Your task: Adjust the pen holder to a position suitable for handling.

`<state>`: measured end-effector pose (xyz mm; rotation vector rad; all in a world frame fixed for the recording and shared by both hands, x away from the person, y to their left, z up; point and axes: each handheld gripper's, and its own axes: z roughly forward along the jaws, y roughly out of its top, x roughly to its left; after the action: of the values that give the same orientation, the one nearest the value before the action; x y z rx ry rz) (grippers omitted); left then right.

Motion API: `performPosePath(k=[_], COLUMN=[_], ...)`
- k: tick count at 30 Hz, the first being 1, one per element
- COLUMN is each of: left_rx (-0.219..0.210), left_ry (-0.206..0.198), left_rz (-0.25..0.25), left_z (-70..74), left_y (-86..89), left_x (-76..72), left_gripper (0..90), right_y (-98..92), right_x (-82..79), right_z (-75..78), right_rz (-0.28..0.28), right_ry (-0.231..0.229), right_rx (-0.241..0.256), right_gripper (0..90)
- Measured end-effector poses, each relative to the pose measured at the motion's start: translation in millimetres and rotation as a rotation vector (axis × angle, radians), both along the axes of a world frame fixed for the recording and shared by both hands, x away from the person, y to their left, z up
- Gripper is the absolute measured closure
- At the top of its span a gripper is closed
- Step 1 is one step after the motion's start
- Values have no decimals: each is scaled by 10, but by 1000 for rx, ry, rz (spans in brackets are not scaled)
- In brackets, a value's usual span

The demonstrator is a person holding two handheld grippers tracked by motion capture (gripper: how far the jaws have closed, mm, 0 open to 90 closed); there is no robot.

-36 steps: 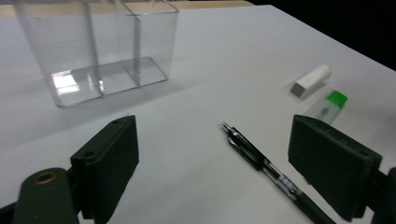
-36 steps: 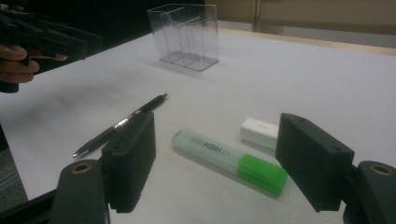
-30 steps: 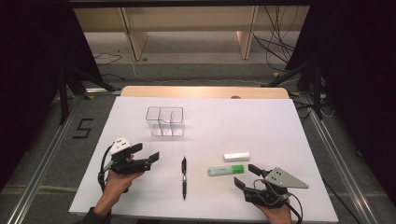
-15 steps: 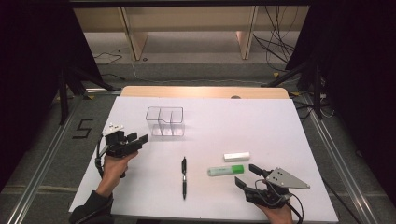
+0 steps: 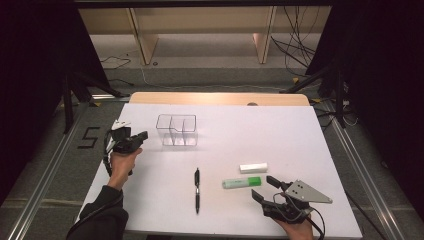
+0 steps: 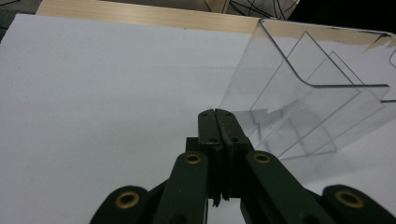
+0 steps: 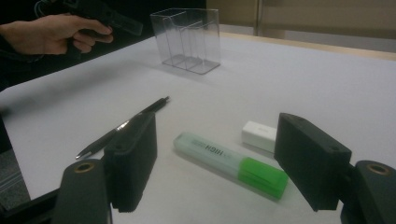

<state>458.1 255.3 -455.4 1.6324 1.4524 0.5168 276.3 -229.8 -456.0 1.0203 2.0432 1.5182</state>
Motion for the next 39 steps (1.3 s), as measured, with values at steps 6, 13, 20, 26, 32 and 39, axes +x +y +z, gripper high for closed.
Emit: performPosePath(k=[6, 13, 20, 26, 32, 39], left_rx=[9, -8, -25, -28, -37, -44], left_ry=[10, 5, 5, 9, 25, 30], left_rz=[-14, -44, -60, -76, -108, -113], left_z=[-45, -26, 31, 35, 23, 26], left_y=[-66, -163, -266, -348, -451, -533], left_x=[153, 276, 331, 328, 308, 313], left_gripper=[891, 891, 892, 892, 892, 892], right_y=[-2, -2, 2, 5, 6, 11], right_x=[5, 6, 2, -2, -5, -9], right_z=[-2, -4, -1, 2, 2, 3], right_rz=[1, 3, 6, 5, 7, 7], right_ry=[5, 5, 2, 0, -2, -4], right_rx=[0, 0, -1, -1, -5, -10], right_gripper=[307, 302, 298, 298, 298, 298])
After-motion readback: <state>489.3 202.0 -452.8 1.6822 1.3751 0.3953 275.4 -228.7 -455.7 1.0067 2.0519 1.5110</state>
